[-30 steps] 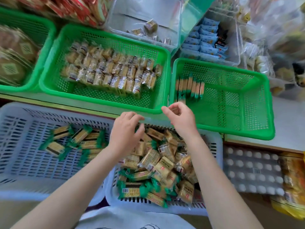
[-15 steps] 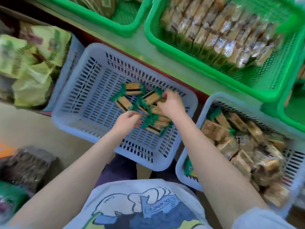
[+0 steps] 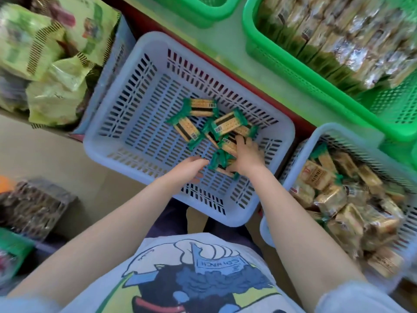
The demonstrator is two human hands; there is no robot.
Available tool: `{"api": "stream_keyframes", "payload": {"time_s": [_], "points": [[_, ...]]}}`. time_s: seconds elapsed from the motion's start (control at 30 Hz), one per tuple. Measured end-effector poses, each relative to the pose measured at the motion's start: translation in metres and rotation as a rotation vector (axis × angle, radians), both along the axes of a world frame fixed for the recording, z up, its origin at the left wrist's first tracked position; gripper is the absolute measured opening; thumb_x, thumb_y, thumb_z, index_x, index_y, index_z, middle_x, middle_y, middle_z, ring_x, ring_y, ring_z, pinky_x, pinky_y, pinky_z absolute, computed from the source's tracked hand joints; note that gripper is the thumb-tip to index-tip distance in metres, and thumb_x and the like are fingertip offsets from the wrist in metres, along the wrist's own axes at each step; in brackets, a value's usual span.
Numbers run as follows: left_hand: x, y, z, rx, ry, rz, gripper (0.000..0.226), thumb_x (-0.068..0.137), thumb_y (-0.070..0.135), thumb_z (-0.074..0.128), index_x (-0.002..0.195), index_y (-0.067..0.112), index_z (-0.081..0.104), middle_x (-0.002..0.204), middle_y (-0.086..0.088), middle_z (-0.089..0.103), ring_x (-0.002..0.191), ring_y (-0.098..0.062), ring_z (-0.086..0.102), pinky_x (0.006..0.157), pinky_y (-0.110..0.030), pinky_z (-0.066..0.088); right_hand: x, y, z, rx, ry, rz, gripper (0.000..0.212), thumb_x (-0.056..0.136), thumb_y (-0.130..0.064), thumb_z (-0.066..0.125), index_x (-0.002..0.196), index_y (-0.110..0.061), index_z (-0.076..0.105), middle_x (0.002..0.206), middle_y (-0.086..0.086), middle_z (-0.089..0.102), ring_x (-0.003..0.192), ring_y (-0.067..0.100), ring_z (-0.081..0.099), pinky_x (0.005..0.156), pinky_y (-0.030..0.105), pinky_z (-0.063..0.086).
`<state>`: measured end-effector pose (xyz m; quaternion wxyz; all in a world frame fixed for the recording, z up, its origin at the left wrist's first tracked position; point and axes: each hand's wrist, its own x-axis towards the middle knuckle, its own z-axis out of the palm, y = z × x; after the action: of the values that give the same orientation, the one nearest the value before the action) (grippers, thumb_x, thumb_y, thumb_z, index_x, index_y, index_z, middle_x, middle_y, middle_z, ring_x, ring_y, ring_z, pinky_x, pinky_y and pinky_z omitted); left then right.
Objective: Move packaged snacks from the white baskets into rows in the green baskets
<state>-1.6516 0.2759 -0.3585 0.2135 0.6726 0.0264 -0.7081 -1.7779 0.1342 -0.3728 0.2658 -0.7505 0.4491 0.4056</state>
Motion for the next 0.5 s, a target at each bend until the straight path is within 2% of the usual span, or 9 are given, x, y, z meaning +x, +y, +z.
{"api": "stream_keyframes", "payload": {"time_s": [0.07, 0.13, 0.23, 0.27, 0.33, 0.37, 0.43, 0.47, 0.5], "points": [[-0.015, -0.005, -0.01, 0.059, 0.088, 0.103, 0.061, 0.099, 0.04, 0.059, 0.15, 0.015, 0.039, 0.131, -0.006, 0.056, 0.115, -0.022, 0.06, 0.102, -0.039, 0.052, -0.001, 0.002, -0.004, -0.03, 0.013, 0.005, 0.11, 0.074, -0.052, 0.084, 0.156, -0.018, 0.019, 0.158, 0.011, 0.033, 0.144, 0.034, 0.031, 0.116, 0.055, 0.029], [-0.027, -0.01, -0.018, 0.094, 0.138, 0.221, 0.062, 0.099, 0.037, 0.061, 0.151, 0.014, 0.039, 0.121, -0.008, 0.058, 0.113, -0.023, 0.059, 0.101, -0.039, 0.052, -0.002, 0.005, -0.006, 0.044, 0.014, -0.102, 0.112, 0.072, -0.059, 0.082, 0.156, -0.015, 0.021, 0.154, 0.009, 0.041, 0.139, 0.032, 0.042, 0.111, 0.05, 0.038], [-0.039, -0.013, -0.021, 0.079, 0.103, 0.356, 0.055, 0.1, 0.028, 0.06, 0.148, 0.014, 0.039, 0.093, -0.007, 0.057, 0.091, -0.02, 0.056, 0.08, -0.036, 0.052, -0.007, 0.012, -0.006, 0.128, -0.073, -0.31, 0.114, 0.075, -0.055, 0.083, 0.158, -0.012, 0.018, 0.156, 0.01, 0.039, 0.137, 0.031, 0.045, 0.1, 0.041, 0.048], [-0.041, -0.012, -0.022, 0.057, 0.078, 0.385, 0.054, 0.099, 0.025, 0.06, 0.147, 0.016, 0.037, 0.09, -0.006, 0.058, 0.087, -0.019, 0.056, 0.074, -0.035, 0.051, -0.008, 0.013, -0.008, 0.123, -0.102, -0.35, 0.115, 0.076, -0.053, 0.082, 0.159, -0.012, 0.016, 0.157, 0.01, 0.037, 0.139, 0.03, 0.043, 0.1, 0.04, 0.047], [-0.046, -0.009, -0.022, 0.019, 0.023, 0.427, 0.065, 0.097, 0.023, 0.064, 0.151, 0.025, 0.029, 0.101, -0.007, 0.065, 0.093, -0.019, 0.064, 0.082, -0.037, 0.057, -0.008, 0.016, -0.005, 0.155, -0.144, -0.442, 0.112, 0.077, -0.051, 0.082, 0.159, -0.012, 0.016, 0.158, 0.01, 0.036, 0.14, 0.03, 0.042, 0.102, 0.041, 0.046], [-0.048, -0.008, -0.024, 0.005, -0.002, 0.439, 0.072, 0.094, 0.023, 0.067, 0.153, 0.029, 0.026, 0.11, -0.009, 0.065, 0.096, -0.022, 0.067, 0.088, -0.042, 0.058, -0.009, 0.017, -0.005, 0.191, -0.163, -0.504, 0.105, 0.077, -0.049, 0.083, 0.157, -0.012, 0.024, 0.153, 0.009, 0.043, 0.135, 0.029, 0.047, 0.101, 0.041, 0.048], [-0.05, -0.005, -0.025, -0.01, -0.021, 0.482, 0.081, 0.091, 0.021, 0.071, 0.154, 0.034, 0.023, 0.119, -0.013, 0.065, 0.092, -0.026, 0.071, 0.088, -0.046, 0.059, -0.011, 0.021, -0.005, 0.258, -0.211, -0.611, 0.071, 0.081, -0.04, 0.082, 0.136, -0.014, 0.045, 0.125, 0.004, 0.058, 0.108, 0.022, 0.057, 0.088, 0.036, 0.05], [-0.05, -0.004, -0.025, -0.015, -0.024, 0.511, 0.083, 0.09, 0.019, 0.072, 0.154, 0.035, 0.022, 0.121, -0.015, 0.064, 0.091, -0.028, 0.072, 0.087, -0.046, 0.06, -0.013, 0.024, -0.003, 0.283, -0.233, -0.649, 0.056, 0.083, -0.037, 0.08, 0.124, -0.016, 0.048, 0.117, 0.003, 0.059, 0.098, 0.019, 0.056, 0.083, 0.034, 0.049], [-0.05, -0.004, -0.025, -0.02, -0.025, 0.53, 0.084, 0.09, 0.018, 0.072, 0.155, 0.034, 0.022, 0.121, -0.016, 0.064, 0.093, -0.029, 0.072, 0.087, -0.046, 0.06, -0.014, 0.026, -0.001, 0.311, -0.256, -0.681, 0.052, 0.085, -0.036, 0.079, 0.123, -0.017, 0.05, 0.118, 0.004, 0.061, 0.096, 0.018, 0.056, 0.081, 0.033, 0.048]]}}
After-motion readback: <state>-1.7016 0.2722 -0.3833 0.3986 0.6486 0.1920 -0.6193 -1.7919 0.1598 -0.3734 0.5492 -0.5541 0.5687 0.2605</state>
